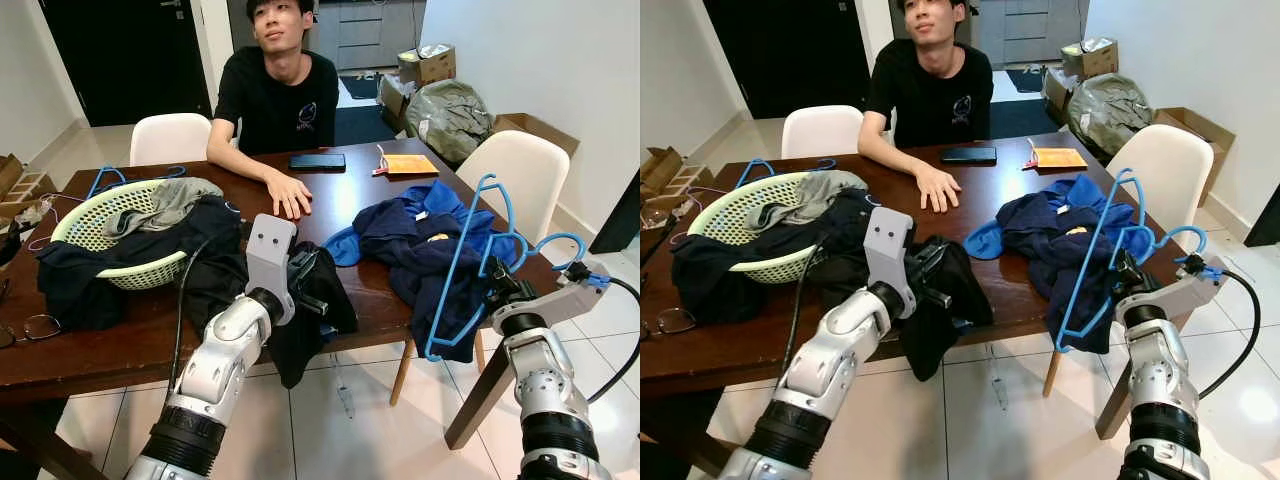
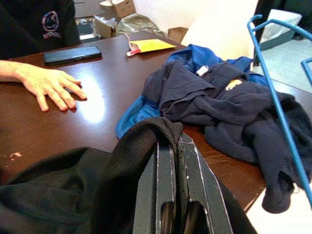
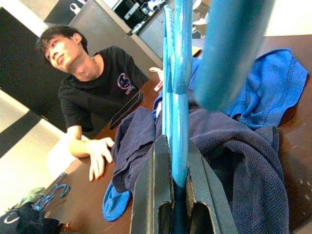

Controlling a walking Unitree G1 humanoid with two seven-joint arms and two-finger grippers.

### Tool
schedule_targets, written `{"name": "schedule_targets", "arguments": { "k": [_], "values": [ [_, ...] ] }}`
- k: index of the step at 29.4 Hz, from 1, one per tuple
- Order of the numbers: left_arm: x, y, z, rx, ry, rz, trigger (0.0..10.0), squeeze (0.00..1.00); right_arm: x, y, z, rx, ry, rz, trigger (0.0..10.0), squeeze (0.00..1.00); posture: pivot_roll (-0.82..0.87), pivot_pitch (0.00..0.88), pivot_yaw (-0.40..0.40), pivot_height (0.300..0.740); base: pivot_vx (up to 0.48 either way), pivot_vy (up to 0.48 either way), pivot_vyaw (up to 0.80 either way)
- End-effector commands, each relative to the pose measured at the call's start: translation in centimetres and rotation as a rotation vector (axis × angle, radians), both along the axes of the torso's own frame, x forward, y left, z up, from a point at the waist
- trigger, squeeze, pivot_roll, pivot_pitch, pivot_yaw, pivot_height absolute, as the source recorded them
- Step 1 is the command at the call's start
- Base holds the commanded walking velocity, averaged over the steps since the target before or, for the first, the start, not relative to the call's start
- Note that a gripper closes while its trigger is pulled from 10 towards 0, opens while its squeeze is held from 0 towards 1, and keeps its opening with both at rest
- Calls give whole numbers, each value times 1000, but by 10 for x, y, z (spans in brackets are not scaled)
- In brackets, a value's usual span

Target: Hang hanger

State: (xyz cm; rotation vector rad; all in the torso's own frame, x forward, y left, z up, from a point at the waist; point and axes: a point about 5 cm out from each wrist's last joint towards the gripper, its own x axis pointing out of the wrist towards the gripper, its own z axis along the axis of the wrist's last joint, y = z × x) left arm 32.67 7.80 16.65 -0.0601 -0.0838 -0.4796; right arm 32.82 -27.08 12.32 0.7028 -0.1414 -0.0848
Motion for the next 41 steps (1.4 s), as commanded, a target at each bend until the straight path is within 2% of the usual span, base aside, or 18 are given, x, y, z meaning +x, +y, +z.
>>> {"name": "schedule_targets", "arguments": {
  "k": [1, 7, 8, 9, 17, 18, 19, 20, 21, 24, 28, 30, 32, 33, 34, 35, 37, 41],
  "values": [
    [1, 8, -1, 23, -1, 28, 10000, 0, 1, 4, 0, -9, 5, 9, 10000, 0, 2, 0, 30, 740, 0, 0, 0],
    [4, 15, 2, 23, -8, 75, 10000, 0, 1, 4, -1, -9, 5, 10, 10000, 0, 2, 0, 30, 740, 0, 0, 0],
    [6, 20, 3, 22, -9, 95, 10000, 796, 1, 5, -1, -9, 5, 10, 10000, 0, 2, 0, 31, 740, 0, 0, 0],
    [6, 22, 4, 18, -10, 99, 10000, 1000, 1, 5, -1, -9, 6, 10, 10000, 0, 1, 0, 33, 740, 0, 0, 0],
    [4, 23, 7, 40, -10, 56, 10000, 1000, 0, 5, -1, -7, 7, 11, 10000, 0, 1, 0, 31, 740, 0, 0, 0],
    [3, 24, 6, 102, -4, 22, 10000, 1000, 0, 5, -2, -7, 9, 12, 10000, 0, 1, 0, 29, 740, 0, 0, 0],
    [3, 24, 6, 102, -4, 22, 10000, 1000, 0, 5, -2, -7, 9, 12, 10000, 0, 1, 0, 29, 740, 0, 0, 0],
    [2, 28, 4, 208, 15, -14, 10000, 1000, 1, 5, -2, -7, 11, 13, 10000, 0, 2, 0, 29, 740, 0, 0, 0],
    [2, 28, 4, 208, 15, -14, 10000, 1000, 1, 5, -2, -7, 11, 13, 10000, 0, 2, 0, 29, 740, 0, 0, 0],
    [0, 36, -1, 340, 49, -34, 10000, 1000, 0, 5, -3, -7, 12, 15, 10000, 0, 3, 0, 30, 740, 0, 0, 0],
    [3, 48, 1, 382, 65, 30, 10000, 1000, 0, 5, -3, -6, 13, 15, 10000, 0, 3, 0, 32, 740, 0, 0, 0],
    [3, 48, 1, 382, 65, 30, 10000, 1000, 0, 5, -3, -6, 13, 15, 10000, 0, 3, 0, 32, 740, 0, 0, 0],
    [7, 62, 6, 442, 53, 109, 10000, 1000, 0, 6, -3, -6, 14, 16, 10000, 0, 0, 0, 31, 740, 0, 0, 0],
    [7, 62, 6, 442, 53, 109, 10000, 1000, 0, 6, -3, -6, 14, 16, 10000, 0, 0, 0, 31, 740, 0, 0, 0],
    [8, 69, 8, 491, 38, 136, 10000, 1000, 0, 6, -4, -6, 15, 16, 10000, 0, 0, 0, 30, 740, 0, 0, 0],
    [8, 69, 8, 491, 38, 136, 10000, 1000, 0, 6, -4, -6, 15, 16, 10000, 0, 0, 0, 30, 740, 0, 0, 0],
    [8, 76, 9, 570, 24, 155, 10000, 1000, 0, 6, -4, -6, 16, 18, 10000, 0, -1, 0, 30, 740, 0, 0, 0],
    [7, 80, 7, 622, 34, 149, 10000, 1000, 1, 6, -4, -5, 17, 18, 10000, 0, -1, 0, 30, 740, 0, 0, 0]
  ]
}}
